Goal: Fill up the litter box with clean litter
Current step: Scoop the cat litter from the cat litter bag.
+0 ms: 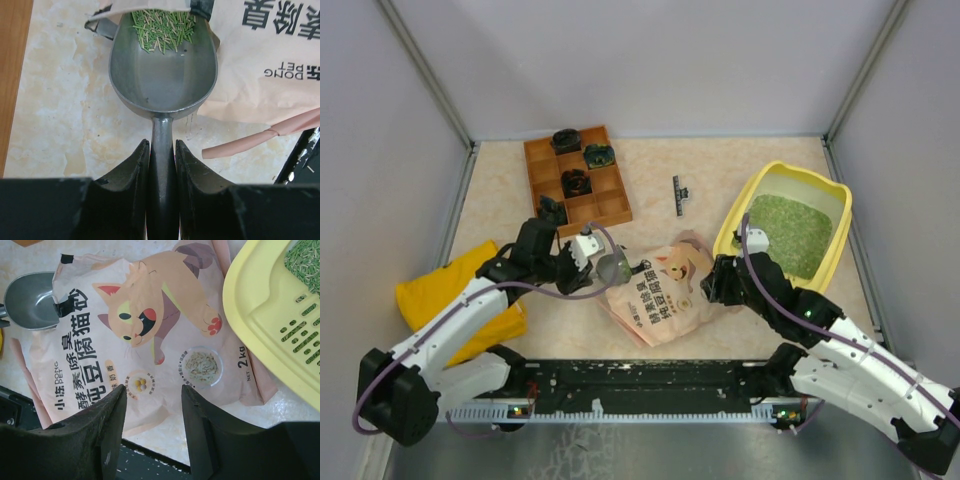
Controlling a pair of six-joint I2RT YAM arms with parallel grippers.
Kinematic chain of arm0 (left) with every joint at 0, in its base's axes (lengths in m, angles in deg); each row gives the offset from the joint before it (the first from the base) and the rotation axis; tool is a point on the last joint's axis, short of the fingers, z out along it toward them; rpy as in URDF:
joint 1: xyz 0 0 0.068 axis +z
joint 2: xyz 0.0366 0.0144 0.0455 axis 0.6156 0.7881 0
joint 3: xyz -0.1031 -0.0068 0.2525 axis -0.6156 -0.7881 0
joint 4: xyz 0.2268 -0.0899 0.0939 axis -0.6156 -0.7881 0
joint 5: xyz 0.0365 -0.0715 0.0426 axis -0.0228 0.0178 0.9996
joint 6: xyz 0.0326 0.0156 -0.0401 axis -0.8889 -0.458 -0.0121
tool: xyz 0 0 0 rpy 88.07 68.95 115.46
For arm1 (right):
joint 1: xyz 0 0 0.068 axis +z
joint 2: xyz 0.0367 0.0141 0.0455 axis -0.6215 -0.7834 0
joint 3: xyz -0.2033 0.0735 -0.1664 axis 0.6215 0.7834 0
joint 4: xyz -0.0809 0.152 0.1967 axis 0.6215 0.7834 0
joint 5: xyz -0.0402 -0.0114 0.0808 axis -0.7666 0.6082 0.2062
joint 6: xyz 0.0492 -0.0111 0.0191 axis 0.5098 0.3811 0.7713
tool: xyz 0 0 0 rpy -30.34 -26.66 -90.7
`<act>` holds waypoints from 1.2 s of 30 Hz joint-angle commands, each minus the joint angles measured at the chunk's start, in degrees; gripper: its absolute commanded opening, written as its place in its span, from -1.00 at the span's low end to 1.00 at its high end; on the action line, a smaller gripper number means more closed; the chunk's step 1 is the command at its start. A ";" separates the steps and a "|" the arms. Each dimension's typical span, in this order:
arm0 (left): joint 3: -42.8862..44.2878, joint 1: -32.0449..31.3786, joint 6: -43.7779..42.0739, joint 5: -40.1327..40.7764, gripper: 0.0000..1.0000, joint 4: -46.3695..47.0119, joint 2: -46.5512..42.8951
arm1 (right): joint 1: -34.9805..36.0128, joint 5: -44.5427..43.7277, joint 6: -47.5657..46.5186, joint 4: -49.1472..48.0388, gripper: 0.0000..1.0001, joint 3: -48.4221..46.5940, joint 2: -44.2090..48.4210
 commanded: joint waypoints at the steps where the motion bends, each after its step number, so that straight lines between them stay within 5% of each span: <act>1: 3.92 0.06 1.09 -3.41 -1.00 -1.21 0.83 | -0.36 -0.14 -0.62 -2.66 -0.04 -1.33 0.56; 36: -1.69 -0.54 0.80 5.42 -0.99 -0.04 -10.08 | -0.36 0.27 -1.34 -2.18 -0.04 -2.19 0.90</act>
